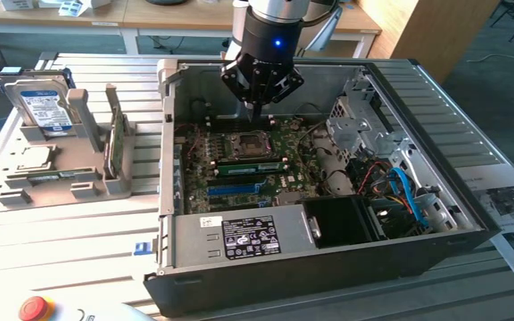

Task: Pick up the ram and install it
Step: 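Press down the ram until it locks into place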

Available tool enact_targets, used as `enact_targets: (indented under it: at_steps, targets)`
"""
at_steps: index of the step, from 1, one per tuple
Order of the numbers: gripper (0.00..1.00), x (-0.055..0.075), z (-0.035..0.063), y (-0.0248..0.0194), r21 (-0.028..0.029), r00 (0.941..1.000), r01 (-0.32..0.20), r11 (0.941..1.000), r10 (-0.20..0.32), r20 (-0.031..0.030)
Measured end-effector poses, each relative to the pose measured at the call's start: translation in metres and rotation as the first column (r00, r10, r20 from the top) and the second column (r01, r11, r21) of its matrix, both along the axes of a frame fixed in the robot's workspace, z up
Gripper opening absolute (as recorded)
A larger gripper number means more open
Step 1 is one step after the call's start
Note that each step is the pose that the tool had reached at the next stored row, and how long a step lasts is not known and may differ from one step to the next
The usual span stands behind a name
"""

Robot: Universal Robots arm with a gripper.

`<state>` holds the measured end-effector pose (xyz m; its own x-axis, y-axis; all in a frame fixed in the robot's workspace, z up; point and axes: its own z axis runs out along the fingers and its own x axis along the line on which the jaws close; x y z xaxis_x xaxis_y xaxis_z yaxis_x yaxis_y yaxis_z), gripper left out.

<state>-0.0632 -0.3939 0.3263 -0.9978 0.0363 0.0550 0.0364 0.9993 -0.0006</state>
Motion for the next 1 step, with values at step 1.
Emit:
enact_targets:
  at_steps: [1]
  targets:
    - [0.1, 0.0, 0.0, 0.0, 0.0001, 1.0, 0.0, 1.0, 0.0, 0.0]
